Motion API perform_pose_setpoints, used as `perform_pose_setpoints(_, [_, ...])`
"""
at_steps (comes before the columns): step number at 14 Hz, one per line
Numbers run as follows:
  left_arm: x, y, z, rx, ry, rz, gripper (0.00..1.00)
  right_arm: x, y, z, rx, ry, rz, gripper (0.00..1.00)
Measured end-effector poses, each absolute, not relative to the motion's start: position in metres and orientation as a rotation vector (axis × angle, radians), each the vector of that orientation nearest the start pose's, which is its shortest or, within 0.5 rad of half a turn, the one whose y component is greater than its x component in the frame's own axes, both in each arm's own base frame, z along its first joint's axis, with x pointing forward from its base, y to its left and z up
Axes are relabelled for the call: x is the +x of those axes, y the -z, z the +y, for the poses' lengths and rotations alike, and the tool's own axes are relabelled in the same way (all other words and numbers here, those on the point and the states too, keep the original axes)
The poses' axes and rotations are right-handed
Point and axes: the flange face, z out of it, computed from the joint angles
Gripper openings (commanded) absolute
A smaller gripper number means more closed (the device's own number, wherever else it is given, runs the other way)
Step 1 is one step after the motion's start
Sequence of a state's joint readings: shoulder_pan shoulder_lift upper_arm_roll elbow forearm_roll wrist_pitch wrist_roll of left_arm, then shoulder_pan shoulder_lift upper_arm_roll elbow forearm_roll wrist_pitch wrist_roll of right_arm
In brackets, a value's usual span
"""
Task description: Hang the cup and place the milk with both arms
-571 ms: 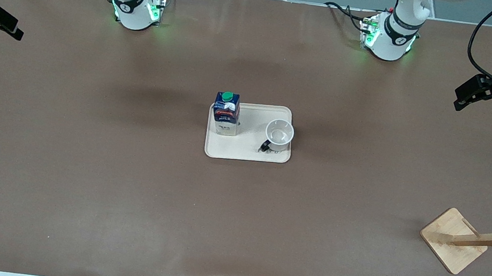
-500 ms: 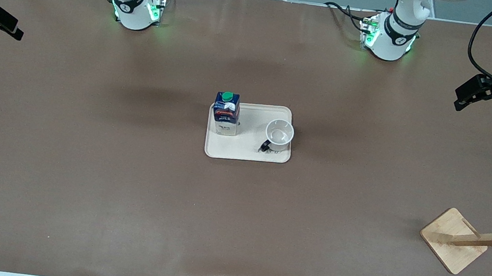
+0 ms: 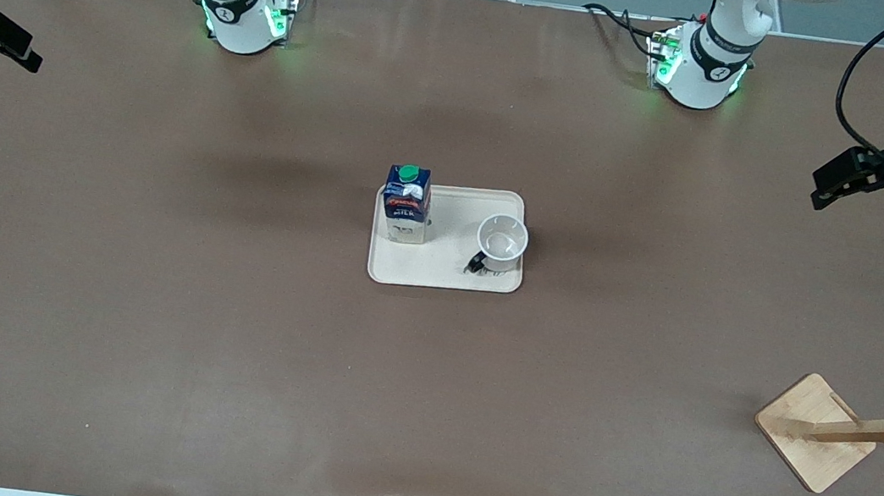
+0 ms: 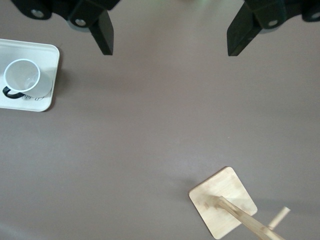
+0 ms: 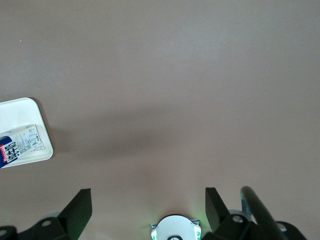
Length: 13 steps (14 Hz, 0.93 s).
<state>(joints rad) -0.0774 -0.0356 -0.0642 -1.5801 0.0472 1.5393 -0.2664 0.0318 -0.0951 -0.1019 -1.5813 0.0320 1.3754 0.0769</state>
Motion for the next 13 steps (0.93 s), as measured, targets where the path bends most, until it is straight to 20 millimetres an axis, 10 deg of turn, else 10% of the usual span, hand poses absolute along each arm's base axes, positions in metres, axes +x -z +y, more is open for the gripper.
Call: perform_pose_setpoints(13, [0.564, -0.417, -0.290, -3.144, -0.122, 0.386, 1.00, 0.502, -0.654, -0.034, -3.088, -0.173, 0.219, 1.00])
